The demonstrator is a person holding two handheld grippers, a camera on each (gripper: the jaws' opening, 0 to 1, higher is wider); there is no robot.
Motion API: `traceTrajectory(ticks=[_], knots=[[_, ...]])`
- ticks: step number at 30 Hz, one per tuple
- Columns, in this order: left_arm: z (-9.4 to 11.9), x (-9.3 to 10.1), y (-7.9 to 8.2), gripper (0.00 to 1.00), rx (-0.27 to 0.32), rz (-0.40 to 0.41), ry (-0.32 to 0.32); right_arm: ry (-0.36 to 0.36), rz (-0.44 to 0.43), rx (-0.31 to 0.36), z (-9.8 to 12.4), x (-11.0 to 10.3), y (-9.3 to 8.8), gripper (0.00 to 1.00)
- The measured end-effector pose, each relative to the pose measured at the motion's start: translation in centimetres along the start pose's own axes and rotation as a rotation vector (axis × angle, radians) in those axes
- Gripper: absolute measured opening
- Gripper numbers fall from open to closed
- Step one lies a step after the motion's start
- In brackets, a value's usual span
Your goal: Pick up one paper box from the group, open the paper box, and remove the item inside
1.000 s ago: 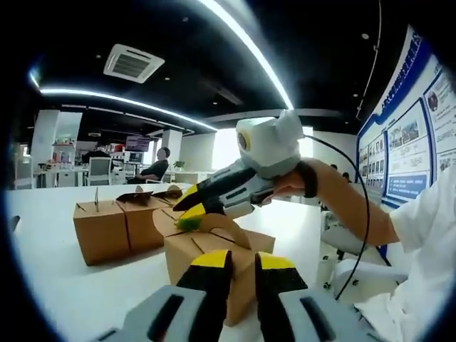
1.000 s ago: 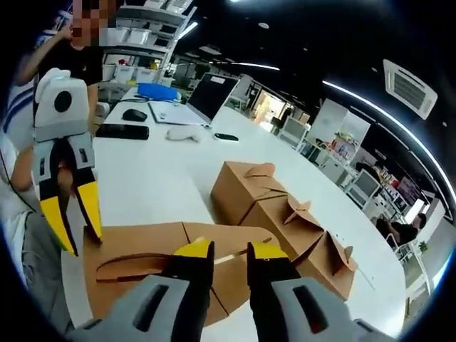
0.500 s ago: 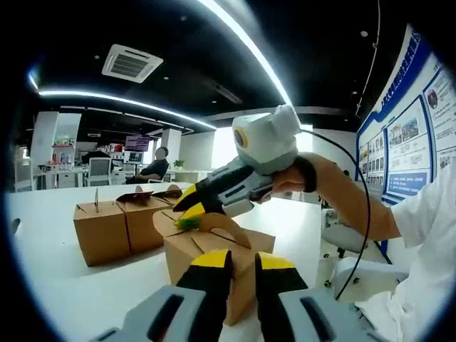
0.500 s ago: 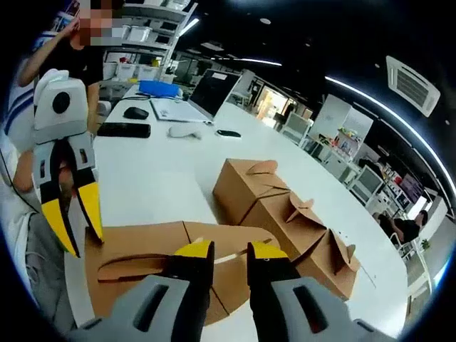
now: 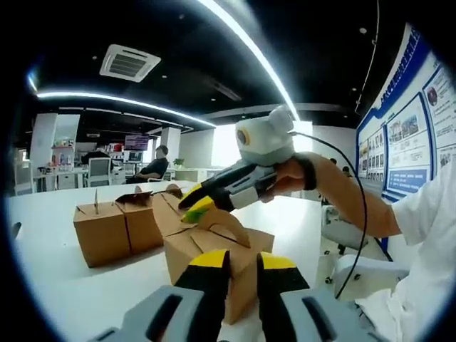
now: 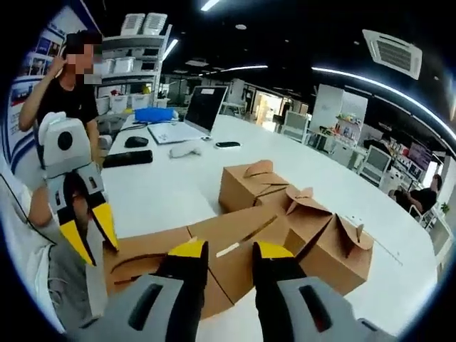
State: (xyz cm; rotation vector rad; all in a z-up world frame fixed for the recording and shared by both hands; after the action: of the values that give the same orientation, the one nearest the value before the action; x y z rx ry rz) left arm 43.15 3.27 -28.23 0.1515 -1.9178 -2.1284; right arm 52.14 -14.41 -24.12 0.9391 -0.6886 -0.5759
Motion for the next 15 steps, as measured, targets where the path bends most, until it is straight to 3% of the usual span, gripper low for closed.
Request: traceTrajectory(ticks=[10,15], knots=[[1.0,-0.1,0.6,0.2,0.018,-0.002,0.019,0.074,-0.135,0.031,1.8,1.2,-0.5,0.27],[1.4,-0.3,0.6,0.27,0.012,-0.012,0.021,0.1,-0.179,0.045,2.7,1.4,-0.8,0.29]])
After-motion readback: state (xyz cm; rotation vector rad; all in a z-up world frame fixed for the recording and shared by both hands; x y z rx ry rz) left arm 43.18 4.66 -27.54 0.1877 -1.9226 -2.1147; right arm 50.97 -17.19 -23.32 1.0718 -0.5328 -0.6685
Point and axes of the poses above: the point that each gripper's makers call its tool centre point, and the gripper's own axes: z roughly backward along the fingers, x roughly to its right, y roughly out of its top, the point moved 9 cm from there along z, roughly backward along the fingers, and after that the axes turned 12 degrees about -y, right-handed, at the moved point
